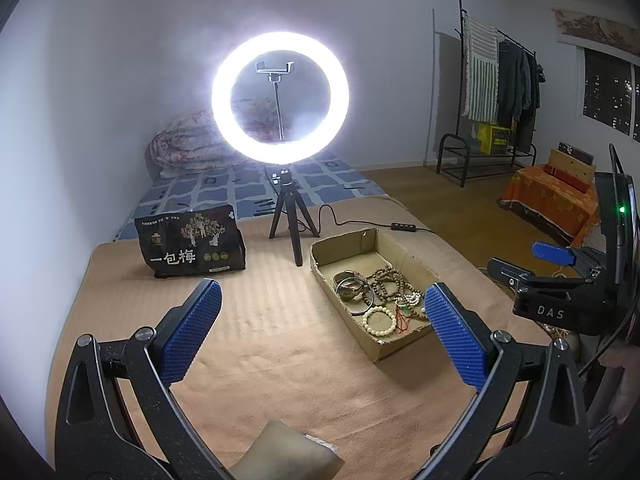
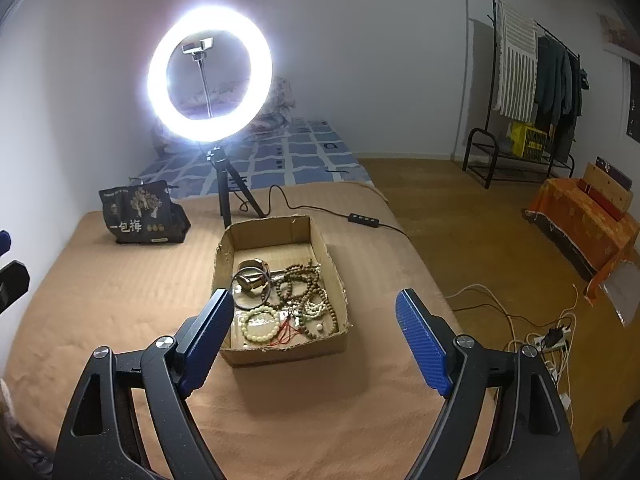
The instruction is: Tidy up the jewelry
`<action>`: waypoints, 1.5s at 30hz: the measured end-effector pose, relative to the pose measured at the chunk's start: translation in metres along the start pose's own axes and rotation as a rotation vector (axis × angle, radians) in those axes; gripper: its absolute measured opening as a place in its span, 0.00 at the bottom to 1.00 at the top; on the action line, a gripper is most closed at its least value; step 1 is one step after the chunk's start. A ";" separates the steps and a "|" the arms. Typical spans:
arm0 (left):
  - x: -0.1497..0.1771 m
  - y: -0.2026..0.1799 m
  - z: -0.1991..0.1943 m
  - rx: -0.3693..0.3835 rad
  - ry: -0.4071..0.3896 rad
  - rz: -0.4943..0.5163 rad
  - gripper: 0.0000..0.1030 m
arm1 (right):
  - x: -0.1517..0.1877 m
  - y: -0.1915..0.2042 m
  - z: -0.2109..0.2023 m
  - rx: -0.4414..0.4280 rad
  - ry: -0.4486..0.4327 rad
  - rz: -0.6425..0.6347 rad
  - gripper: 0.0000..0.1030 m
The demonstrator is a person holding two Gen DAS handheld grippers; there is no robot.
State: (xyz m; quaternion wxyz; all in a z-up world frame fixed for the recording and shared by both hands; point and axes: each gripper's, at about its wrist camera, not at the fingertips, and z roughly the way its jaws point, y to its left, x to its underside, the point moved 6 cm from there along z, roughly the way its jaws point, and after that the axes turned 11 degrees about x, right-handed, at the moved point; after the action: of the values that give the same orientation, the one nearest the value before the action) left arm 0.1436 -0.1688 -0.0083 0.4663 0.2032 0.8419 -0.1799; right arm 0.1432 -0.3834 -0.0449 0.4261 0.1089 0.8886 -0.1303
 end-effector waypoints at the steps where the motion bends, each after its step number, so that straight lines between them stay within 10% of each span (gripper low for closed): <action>1: 0.001 0.000 0.001 -0.002 0.004 0.002 1.00 | 0.000 0.000 0.000 0.001 -0.001 0.000 0.81; 45: 0.003 -0.003 0.003 -0.009 0.017 0.013 1.00 | 0.005 0.002 0.000 -0.003 0.018 0.003 0.81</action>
State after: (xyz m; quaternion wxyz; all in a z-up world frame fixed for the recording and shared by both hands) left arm 0.1426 -0.1728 -0.0124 0.4613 0.2083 0.8453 -0.1712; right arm 0.1405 -0.3814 -0.0484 0.4184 0.1105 0.8925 -0.1272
